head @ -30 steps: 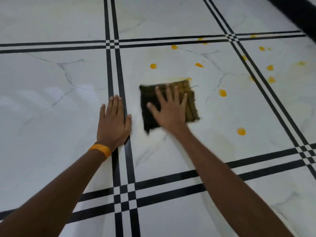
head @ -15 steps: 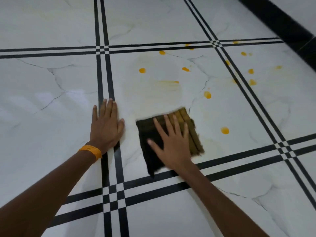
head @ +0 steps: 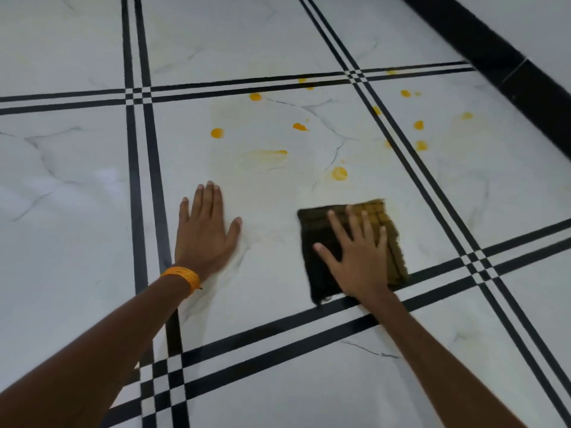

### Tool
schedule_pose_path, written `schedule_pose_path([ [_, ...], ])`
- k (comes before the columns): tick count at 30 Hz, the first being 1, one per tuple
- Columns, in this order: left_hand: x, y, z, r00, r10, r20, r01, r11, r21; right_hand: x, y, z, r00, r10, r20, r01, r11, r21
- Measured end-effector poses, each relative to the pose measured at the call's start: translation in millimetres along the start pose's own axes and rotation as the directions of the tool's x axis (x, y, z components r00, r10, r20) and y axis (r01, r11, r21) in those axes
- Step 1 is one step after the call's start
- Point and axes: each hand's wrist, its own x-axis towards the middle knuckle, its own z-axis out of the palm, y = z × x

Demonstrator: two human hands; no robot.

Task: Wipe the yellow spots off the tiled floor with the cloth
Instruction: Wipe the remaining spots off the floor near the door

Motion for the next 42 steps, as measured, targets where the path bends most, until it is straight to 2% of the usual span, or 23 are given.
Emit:
schedule_pose_path([
  [3,1,1,-2,1.000,0.001,0.012,-0.001,1.000,0.015,70,38,-17,0.971,0.240,0.001,-0.240,0.970,0.041],
  [5,2,0,-1,1.000,0.002,0.013,-0.003,1.000,0.022,121,24,-21,0.939,0.343,0.005,-0.342,0.934,0.103],
  [7,3,1,1,1.000,0.011,0.010,-0.011,1.000,0.016,131,-19,-15,0.969,0.248,0.016,-0.248,0.962,0.114],
  [9,5,0,0,1.000,0.010,0.012,-0.010,1.000,0.002,97,-61,-4,0.999,0.052,0.001,-0.052,0.996,0.068],
  [12,2,3,-2,1.000,-0.004,0.026,0.005,1.000,-0.016,32,-55,2,0.995,-0.098,0.028,0.097,0.995,0.031],
  [14,-1,2,-4,1.000,-0.013,0.019,0.014,0.999,-0.046,32,-19,-3,0.997,-0.062,0.050,0.062,0.998,-0.002],
  [16,-1,3,-4,1.000,-0.010,0.003,0.010,0.998,-0.058,66,6,-12,0.994,0.103,0.047,-0.103,0.995,0.003],
  [18,1,2,-3,1.000,-0.006,-0.015,0.005,0.999,-0.047,105,-5,-15,0.969,0.248,0.021,-0.249,0.967,0.053],
  [19,3,2,-3,1.000,-0.005,-0.022,0.004,0.999,-0.049,116,-25,-13,0.970,0.244,0.023,-0.245,0.968,0.060],
  [21,4,0,-3,1.000,0.001,-0.010,-0.002,0.998,-0.061,108,-72,-4,0.994,0.108,0.025,-0.109,0.992,0.063],
  [24,2,1,-7,1.000,-0.007,0.004,0.007,0.997,-0.077,39,-84,6,0.996,-0.091,0.001,0.091,0.996,0.004],
  [26,1,4,-11,1.000,-0.012,0.016,0.014,0.997,-0.079,7,-45,3,0.998,-0.060,0.020,0.061,0.998,-0.021],
  [29,1,5,-15,0.998,-0.026,0.055,0.029,0.997,-0.069,6,-6,-3,0.992,0.113,0.054,-0.112,0.993,-0.023],
  [33,0,6,-15,0.999,-0.015,0.041,0.018,0.997,-0.080,54,-39,-1,0.977,0.208,0.048,-0.210,0.976,0.051],
  [36,31,-14,-27,1.000,0.011,0.002,-0.011,0.996,-0.094,77,-73,-2,0.990,0.137,0.039,-0.139,0.989,0.047],
  [40,81,-59,-30,0.992,-0.126,-0.030,0.125,0.992,-0.015,85,-55,4,0.995,-0.094,-0.028,0.094,0.996,0.007],
  [42,81,-68,-20,0.992,-0.120,-0.038,0.121,0.992,0.028,127,-31,-6,0.999,-0.037,-0.001,0.037,0.999,0.002],
])
